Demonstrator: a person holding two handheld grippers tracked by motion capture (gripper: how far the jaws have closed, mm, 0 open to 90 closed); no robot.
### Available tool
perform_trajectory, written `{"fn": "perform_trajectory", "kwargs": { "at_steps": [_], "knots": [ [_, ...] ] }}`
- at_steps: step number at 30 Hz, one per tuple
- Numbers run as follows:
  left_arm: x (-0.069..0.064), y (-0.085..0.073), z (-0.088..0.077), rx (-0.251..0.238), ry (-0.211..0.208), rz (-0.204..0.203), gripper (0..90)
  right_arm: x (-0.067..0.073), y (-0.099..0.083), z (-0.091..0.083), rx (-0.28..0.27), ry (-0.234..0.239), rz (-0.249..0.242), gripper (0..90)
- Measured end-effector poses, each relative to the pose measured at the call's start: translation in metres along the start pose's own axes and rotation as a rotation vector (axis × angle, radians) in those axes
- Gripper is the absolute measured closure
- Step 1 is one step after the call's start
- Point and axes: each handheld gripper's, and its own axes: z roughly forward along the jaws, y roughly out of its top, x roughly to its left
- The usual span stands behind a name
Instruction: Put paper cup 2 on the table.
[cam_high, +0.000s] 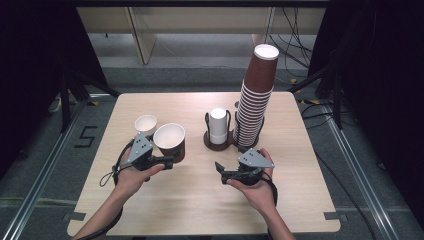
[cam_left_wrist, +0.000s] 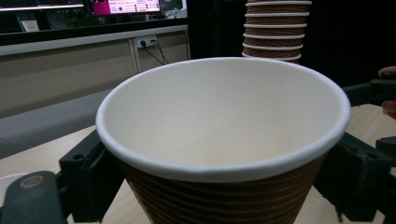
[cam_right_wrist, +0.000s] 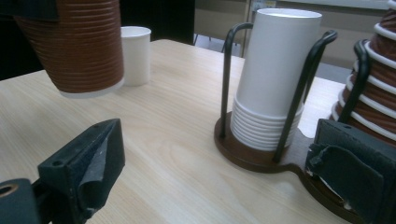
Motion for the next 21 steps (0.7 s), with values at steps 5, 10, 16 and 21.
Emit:
{"fn": "perform_trajectory", "kwargs": {
  "at_steps": [5,10,16,21],
  "knots": [
    [0.003,-0.004,-0.006,0.003,0.018,-0.007,11.9,-0.004,0.0,-0.005,0.0,-0.016,-0.001,4.8],
    [0.006,-0.007,-0.008,-0.008,0.03,-0.001,11.9,-0.009,-0.002,-0.009,-0.006,-0.023,0.008,5.5],
    [0.011,-0.011,-0.016,0.01,0.067,-0.003,11.9,-0.013,-0.003,-0.014,-0.008,-0.039,0.014,6.1],
    [0.015,-0.017,-0.022,0.021,0.101,0.0,11.8,-0.016,-0.004,-0.019,-0.01,-0.064,0.014,6.8]
  ]
}}
